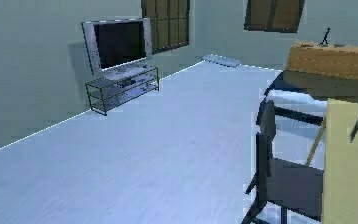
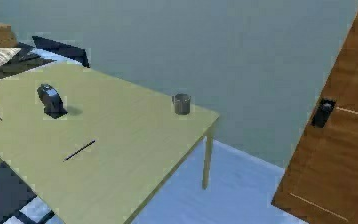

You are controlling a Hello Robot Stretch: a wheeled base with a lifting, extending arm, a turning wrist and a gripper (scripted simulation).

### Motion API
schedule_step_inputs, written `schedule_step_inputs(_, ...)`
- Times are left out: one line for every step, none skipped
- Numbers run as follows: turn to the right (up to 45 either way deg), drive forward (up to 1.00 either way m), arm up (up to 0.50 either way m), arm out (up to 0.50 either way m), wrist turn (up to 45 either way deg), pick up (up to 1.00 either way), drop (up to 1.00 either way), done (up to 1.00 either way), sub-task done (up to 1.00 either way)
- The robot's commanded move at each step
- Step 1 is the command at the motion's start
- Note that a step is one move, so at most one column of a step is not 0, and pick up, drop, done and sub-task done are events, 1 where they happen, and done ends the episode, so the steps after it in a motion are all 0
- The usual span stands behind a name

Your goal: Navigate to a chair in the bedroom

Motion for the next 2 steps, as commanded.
schedule_step_inputs(36.0,0.00,0.00,0.00,0.0,0.00,0.00,0.00,0.00)
schedule_step_inputs(0.0,0.00,0.00,0.00,0.0,0.00,0.00,1.00,0.00)
